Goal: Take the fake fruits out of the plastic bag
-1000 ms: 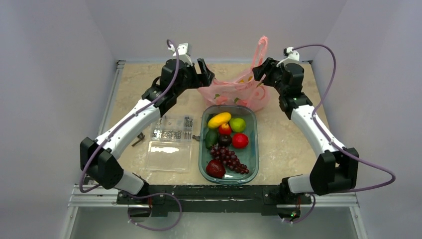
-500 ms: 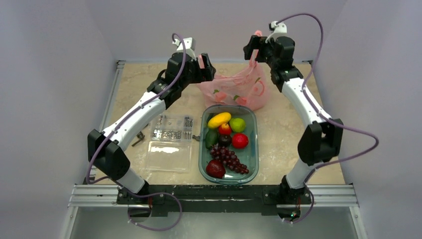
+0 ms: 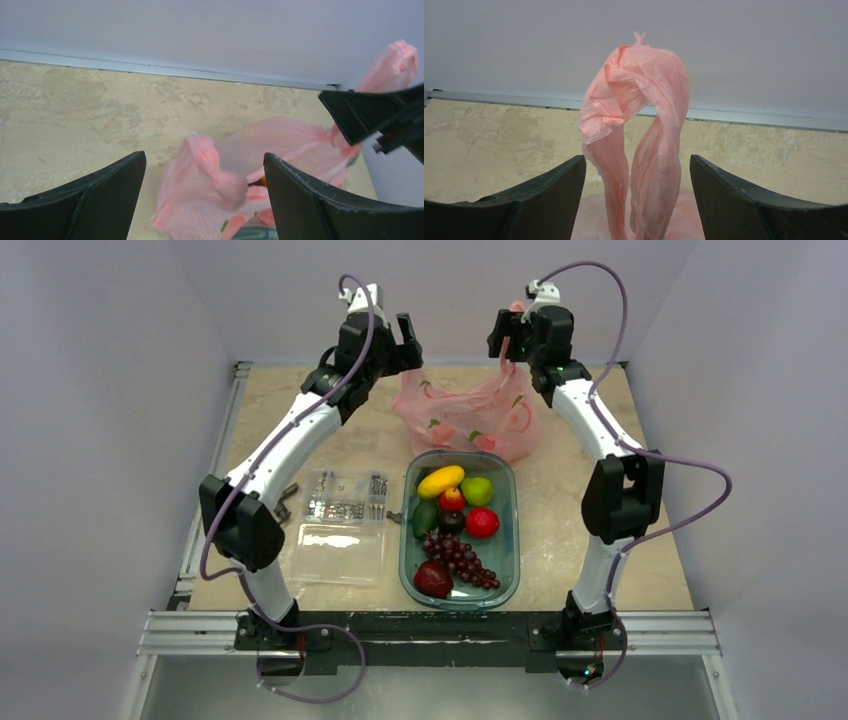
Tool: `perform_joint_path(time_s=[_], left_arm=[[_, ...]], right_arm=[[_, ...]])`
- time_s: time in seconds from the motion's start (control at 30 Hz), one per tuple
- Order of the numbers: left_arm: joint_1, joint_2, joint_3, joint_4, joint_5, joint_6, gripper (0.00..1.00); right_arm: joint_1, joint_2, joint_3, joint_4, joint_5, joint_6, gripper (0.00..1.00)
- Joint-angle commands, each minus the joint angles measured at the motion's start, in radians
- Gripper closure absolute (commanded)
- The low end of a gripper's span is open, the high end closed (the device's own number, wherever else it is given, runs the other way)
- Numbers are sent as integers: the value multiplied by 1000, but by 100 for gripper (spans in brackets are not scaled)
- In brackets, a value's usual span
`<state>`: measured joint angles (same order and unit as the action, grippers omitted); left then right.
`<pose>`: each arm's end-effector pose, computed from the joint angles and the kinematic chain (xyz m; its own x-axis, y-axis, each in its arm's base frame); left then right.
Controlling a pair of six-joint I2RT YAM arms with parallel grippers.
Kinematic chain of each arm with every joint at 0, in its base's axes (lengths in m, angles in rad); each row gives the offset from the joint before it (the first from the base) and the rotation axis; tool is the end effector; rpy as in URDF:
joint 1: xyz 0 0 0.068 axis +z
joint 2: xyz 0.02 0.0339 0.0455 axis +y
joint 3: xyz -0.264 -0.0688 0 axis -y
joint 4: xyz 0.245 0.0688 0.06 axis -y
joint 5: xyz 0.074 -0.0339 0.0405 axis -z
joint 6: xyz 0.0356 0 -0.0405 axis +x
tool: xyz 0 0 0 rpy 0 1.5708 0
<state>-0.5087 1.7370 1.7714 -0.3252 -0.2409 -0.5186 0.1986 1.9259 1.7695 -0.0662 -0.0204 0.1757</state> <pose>0.3626 -0.1925 0.4111 -0.3530 -0.3543 -0.8660 0.1133 0.9025 -0.4154 0.4607 0.0934 0.3579 -0.2510 0.1278 -0.9595 -0.1756 0.9688 0.1749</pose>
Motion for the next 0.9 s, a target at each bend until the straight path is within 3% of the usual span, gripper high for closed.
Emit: perform_joint_path(time_s=[0.0, 0.07, 0.2, 0.23, 0.33, 0.5, 0.57, 0.73, 0.8, 0.87], left_arm=[[35, 109, 130, -1, 68, -30, 17], [45, 145, 161, 18, 147, -30, 34], [73, 185, 183, 116, 282, -20, 96], [86, 200, 215, 117, 302, -9, 100], [151, 257, 366, 111, 400, 1, 100], [255, 319, 637, 96, 530, -3, 100], [274, 312, 669, 101, 568, -9, 100], [285, 193, 461, 150, 626, 0, 100], [284, 138, 335, 168, 660, -6, 100], [280, 73, 171, 197, 691, -30, 100]], right_arm=[[15, -52, 33, 60, -28, 17, 28], [21, -40, 50, 90, -27, 28, 39], [22, 33, 188, 68, -20, 68, 84], [21, 55, 231, 68, -17, 84, 91], [21, 104, 350, 118, -14, 134, 99], [19, 230, 604, 170, 16, 167, 100], [19, 257, 645, 210, 14, 181, 100], [20, 218, 547, 269, -4, 204, 100], [19, 161, 407, 271, -7, 212, 100], [22, 71, 245, 307, -44, 217, 91]])
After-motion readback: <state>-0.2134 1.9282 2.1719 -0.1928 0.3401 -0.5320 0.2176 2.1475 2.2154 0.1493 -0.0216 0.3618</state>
